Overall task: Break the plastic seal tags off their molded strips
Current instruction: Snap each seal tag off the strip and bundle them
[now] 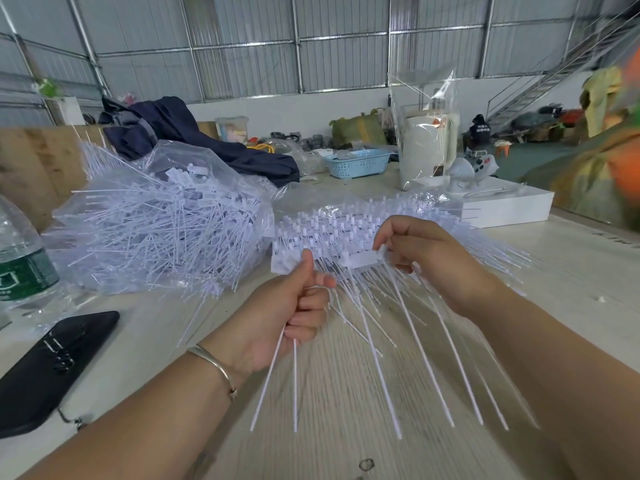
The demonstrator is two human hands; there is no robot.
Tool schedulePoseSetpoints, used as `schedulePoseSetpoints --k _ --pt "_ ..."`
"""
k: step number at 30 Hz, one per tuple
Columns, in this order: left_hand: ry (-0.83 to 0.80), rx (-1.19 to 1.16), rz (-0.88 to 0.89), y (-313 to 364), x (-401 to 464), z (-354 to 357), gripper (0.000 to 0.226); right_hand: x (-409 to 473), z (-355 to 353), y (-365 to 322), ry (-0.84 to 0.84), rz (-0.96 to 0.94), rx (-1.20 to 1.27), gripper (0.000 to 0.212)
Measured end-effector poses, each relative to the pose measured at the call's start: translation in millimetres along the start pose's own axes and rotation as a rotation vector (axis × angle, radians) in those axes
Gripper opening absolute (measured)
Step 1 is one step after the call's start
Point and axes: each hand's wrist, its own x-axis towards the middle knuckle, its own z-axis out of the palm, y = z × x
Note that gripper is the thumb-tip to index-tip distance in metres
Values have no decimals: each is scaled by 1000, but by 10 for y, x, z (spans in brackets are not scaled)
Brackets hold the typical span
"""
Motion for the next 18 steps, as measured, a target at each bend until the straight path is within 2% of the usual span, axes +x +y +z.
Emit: schedulePoseSetpoints --k 3,9,12,16,18 --pt "45 55 47 -4 -9 40 51 -13 61 -11 -22 -29 -45 17" --pt "-2 187 114 -4 -40 61 15 -36 146 -31 -116 -36 -94 18" --pt "33 188 132 -26 -20 56 13 -46 165 -6 -130 -36 -134 13" --pt "81 157 129 -43 3 23 4 -26 119 30 -147 -276 -789 3" --pt "100 123 136 -40 8 3 7 -18 95 31 -146 -284 -851 8"
